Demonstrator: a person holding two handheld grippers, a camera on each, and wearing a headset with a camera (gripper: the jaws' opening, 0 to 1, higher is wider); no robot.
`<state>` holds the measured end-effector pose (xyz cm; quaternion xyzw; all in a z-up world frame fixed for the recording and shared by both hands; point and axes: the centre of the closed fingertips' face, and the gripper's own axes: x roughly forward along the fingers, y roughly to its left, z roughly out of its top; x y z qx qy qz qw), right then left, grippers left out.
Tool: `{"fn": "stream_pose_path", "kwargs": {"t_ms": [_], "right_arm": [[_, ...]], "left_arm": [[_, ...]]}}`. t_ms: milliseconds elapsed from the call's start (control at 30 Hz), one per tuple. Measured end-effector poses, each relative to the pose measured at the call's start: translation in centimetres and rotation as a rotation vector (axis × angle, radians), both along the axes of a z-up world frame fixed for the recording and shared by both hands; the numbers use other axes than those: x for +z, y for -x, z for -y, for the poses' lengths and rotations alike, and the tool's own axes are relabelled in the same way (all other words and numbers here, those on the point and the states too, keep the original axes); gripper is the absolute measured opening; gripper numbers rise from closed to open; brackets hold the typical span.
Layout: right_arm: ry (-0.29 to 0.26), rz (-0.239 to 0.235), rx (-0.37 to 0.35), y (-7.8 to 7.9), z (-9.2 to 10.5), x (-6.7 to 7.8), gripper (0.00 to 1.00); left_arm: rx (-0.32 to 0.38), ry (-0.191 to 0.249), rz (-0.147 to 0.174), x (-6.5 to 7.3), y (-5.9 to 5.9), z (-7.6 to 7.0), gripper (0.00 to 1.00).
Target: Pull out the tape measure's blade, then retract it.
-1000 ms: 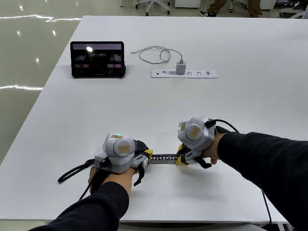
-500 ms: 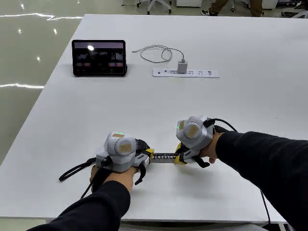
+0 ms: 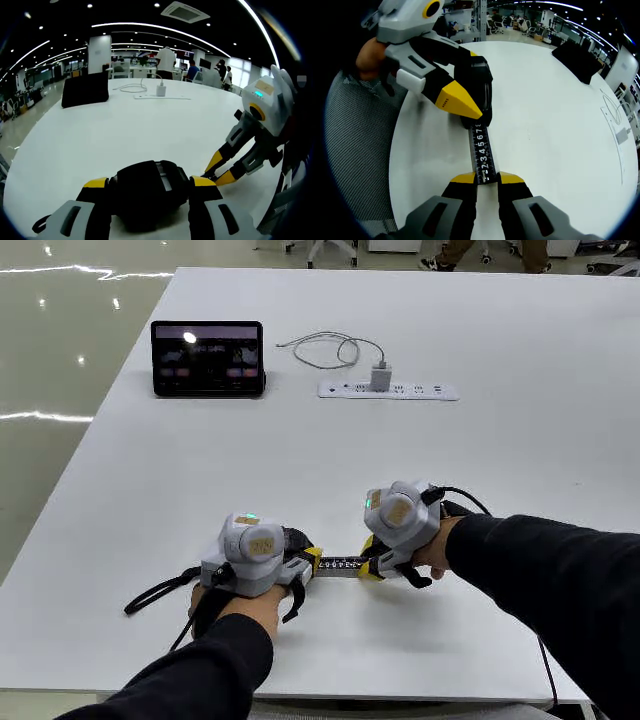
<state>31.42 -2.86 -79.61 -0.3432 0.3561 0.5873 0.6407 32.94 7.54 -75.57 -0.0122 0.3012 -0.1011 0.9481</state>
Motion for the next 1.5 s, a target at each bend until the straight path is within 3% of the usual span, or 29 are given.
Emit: {"fn": "stream_pose_path", "kwargs": {"t_ms": [933,1500], "right_arm": [[-0.04,-0.018,-0.022,0.1,-1.4,-0.1,0.11],[-0.057,-0.011,-0.015,0.2,-2.6,0.1,0.11]], "left_arm": [[0.005,0.023,-0.003,0.0,0.0,-0.1,0.58],[-0.005,0.015,-0.005,0.0,0.0,0.0,0.58]]}}
